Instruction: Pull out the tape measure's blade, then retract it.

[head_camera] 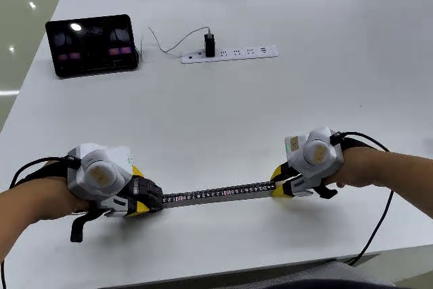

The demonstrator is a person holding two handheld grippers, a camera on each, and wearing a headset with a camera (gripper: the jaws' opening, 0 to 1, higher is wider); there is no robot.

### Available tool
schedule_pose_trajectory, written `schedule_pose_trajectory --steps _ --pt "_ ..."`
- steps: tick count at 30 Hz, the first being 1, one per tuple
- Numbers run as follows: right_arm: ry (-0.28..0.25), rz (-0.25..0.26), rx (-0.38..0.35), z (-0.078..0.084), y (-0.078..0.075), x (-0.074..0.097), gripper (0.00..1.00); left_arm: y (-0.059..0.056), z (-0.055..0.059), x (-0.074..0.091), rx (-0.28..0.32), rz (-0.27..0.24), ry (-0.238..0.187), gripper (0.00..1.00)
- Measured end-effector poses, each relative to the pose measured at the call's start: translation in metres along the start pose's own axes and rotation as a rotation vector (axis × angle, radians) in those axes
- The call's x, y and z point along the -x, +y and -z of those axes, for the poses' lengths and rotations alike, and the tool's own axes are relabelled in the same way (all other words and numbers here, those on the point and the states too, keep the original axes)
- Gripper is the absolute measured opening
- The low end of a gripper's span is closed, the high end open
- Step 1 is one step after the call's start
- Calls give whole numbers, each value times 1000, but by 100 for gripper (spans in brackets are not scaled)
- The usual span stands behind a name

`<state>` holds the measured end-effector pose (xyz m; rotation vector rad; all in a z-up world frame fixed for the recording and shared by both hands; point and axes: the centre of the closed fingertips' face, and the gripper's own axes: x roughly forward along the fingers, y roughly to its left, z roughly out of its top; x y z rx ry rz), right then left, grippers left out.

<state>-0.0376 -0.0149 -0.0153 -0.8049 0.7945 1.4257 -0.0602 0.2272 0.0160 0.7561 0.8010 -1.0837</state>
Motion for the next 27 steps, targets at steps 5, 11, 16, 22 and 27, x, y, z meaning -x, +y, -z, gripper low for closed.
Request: schedule_pose_trajectory --steps 5,11,16,22,27 --pt "-1 3 -6 0 0 0 12 0 0 0 -7 0 -1 33" --pt "-2 9 -29 0 0 0 12 -1 -1 -1 -39 17 8 32" --pt "-5 8 -37 0 1 1 12 -2 -1 -1 -65 13 18 32" --pt "-10 1 -48 0 2 1 12 -3 -1 0 -44 11 19 32" --pt "-4 -4 -27 1 2 1 12 -2 -1 0 -31 4 22 32"
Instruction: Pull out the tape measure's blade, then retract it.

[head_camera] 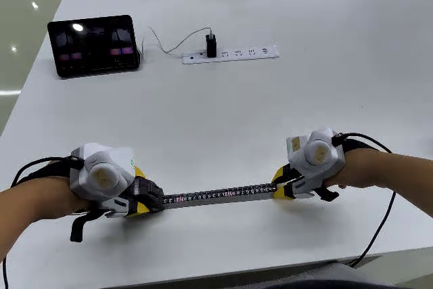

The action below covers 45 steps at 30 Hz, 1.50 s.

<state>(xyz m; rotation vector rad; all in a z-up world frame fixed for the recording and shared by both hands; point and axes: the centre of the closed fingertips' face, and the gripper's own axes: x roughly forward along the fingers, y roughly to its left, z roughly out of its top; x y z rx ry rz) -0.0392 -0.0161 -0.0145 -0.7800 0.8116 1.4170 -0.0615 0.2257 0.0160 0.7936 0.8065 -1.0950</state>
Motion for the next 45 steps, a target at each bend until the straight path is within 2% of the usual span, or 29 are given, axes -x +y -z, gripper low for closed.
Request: schedule_pose_trajectory --steps 7,10,12,18,23,31,38,45 --pt "13 4 38 0 1 0 12 -2 -1 3 16 6 -5 32" --pt "20 5 48 -1 1 0 13 -1 1 6 42 11 1 33" --pt "33 4 84 -1 1 0 13 -2 2 7 53 14 5 35" --pt "33 3 134 -6 0 6 12 -3 11 12 50 11 28 37" --pt "47 -3 159 -6 1 7 12 -2 12 15 55 -1 26 36" --pt "54 -8 157 -5 4 9 15 -3 8 20 76 -4 1 38" --pt "52 0 142 -3 5 12 17 -5 10 21 98 -5 -8 40" --pt "42 7 131 -5 5 15 18 -4 7 23 122 -11 -34 49"
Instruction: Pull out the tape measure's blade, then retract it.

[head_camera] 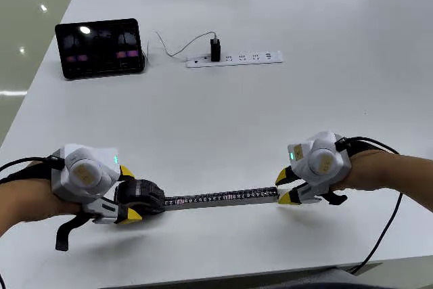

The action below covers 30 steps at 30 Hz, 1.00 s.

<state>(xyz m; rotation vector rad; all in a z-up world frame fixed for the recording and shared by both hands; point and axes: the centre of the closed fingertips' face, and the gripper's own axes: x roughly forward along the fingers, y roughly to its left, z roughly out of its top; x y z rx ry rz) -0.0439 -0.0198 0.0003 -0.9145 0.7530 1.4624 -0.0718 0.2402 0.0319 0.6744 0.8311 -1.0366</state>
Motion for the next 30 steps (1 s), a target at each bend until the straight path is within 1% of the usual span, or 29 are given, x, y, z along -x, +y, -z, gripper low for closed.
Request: schedule_pose_trajectory --steps 3,6,8,10,14,19,25,27,30 --pt "0 5 -2 -2 0 2 21 -1 -2 0 13 6 -9 52" --pt "11 9 2 0 0 2 25 0 -5 1 23 1 -21 58" --pt "15 11 3 2 1 2 26 -1 -6 1 36 8 -29 60" --pt "18 17 -5 2 1 2 29 -3 -7 2 48 14 -33 61" --pt "18 17 -30 4 3 2 36 -3 -7 2 66 19 -42 67" --pt "10 20 -74 5 5 2 42 -7 -8 2 98 32 -53 70" --pt "5 22 -105 7 9 2 47 -7 -10 2 137 27 -72 79" --pt "2 26 -116 7 9 1 49 -9 -11 2 156 35 -86 81" --pt "-4 41 -132 7 7 2 54 -10 -12 3 172 33 -90 84"
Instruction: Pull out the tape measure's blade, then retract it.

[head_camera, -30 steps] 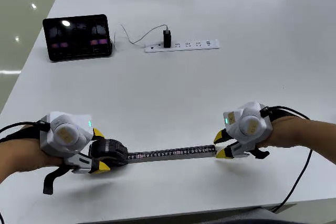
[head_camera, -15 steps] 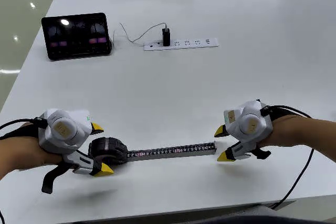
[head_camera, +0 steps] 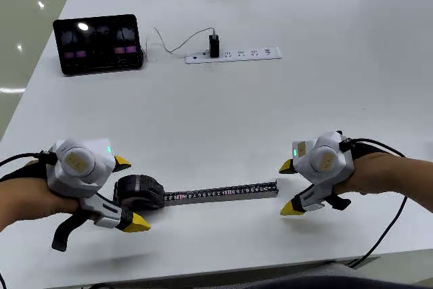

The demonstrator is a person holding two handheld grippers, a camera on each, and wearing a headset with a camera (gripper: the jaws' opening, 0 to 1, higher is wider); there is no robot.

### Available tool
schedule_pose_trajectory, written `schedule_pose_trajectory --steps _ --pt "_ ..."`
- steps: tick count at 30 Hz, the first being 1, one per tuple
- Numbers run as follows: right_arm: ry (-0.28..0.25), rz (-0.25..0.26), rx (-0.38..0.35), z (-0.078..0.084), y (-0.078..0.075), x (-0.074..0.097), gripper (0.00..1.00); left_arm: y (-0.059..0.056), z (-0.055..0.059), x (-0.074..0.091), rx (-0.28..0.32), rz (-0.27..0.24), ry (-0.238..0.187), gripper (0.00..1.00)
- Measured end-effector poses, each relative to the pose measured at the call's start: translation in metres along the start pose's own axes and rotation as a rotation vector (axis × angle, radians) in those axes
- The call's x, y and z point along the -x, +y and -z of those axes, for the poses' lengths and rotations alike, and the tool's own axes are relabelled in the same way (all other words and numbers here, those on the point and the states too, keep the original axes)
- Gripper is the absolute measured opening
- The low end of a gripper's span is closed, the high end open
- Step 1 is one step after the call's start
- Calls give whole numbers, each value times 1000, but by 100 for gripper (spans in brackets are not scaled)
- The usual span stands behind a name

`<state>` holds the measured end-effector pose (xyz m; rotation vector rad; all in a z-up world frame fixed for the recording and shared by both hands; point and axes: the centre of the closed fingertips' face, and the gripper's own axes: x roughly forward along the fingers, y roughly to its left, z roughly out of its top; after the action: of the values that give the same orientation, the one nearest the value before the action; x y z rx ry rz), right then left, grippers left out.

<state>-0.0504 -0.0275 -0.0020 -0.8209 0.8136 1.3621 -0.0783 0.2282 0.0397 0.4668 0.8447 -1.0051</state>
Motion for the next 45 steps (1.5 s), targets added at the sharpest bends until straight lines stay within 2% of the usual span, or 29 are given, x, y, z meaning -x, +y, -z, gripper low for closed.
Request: schedule_pose_trajectory --steps 7,10,12,19,25,31,35,37,39,42,45 --pt "-45 43 -92 -1 -9 4 60 -1 -3 2 60 -10 -29 93" --pt "-65 46 -135 -1 -8 5 62 -3 -7 3 116 -2 -64 95" --pt "-67 58 -148 0 -9 5 65 -1 -8 5 145 -17 -85 99" --pt "-118 86 -241 1 -13 11 72 -1 -12 7 201 -37 -128 99" --pt "-162 121 -310 3 -19 18 79 8 -8 10 219 -102 -137 99" --pt "-228 159 -405 2 -25 27 82 21 -3 19 281 -174 -174 99" --pt "-254 202 -430 6 -32 33 87 24 1 23 310 -197 -193 99" --pt "-265 213 -443 4 -29 37 89 25 4 25 317 -216 -198 99" --pt "-269 219 -447 5 -27 39 90 22 4 26 336 -209 -225 99" --pt "-276 229 -454 8 -27 42 91 23 11 27 335 -241 -215 99" --pt "-274 236 -457 12 -24 42 92 23 14 29 349 -250 -221 99"
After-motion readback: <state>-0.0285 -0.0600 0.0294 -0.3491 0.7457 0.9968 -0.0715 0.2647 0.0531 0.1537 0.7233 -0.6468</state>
